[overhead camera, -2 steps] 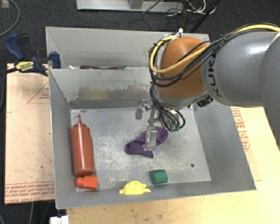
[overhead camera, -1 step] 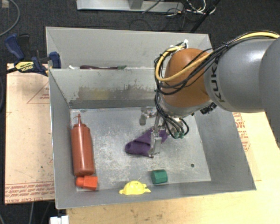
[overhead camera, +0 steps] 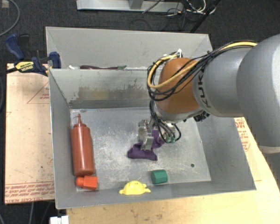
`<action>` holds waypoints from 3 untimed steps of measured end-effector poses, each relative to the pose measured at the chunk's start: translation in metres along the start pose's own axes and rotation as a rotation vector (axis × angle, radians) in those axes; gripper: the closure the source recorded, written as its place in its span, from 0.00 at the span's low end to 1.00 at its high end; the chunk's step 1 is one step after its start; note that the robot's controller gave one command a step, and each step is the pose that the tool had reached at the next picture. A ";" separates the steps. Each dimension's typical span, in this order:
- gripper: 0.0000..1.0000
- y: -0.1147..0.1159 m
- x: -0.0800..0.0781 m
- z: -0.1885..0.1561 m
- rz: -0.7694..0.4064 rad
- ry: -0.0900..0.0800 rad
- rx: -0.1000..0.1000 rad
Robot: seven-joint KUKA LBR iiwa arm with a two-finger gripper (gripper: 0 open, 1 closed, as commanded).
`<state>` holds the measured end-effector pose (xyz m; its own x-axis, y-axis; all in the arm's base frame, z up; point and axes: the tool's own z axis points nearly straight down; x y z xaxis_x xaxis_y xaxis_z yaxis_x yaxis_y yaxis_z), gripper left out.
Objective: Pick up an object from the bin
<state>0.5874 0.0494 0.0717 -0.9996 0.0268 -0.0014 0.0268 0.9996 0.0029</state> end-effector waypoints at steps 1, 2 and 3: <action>1.00 0.000 0.000 0.000 0.001 0.000 0.000; 1.00 -0.006 -0.004 -0.067 -0.025 -0.003 -0.001; 1.00 -0.006 -0.004 -0.067 -0.025 -0.003 -0.001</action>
Offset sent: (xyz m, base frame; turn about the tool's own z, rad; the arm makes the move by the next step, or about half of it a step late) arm 0.0027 -0.0071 0.0671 -0.0266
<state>0.5907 0.0427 0.1388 -1.0000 0.0017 -0.0041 0.0017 1.0000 0.0042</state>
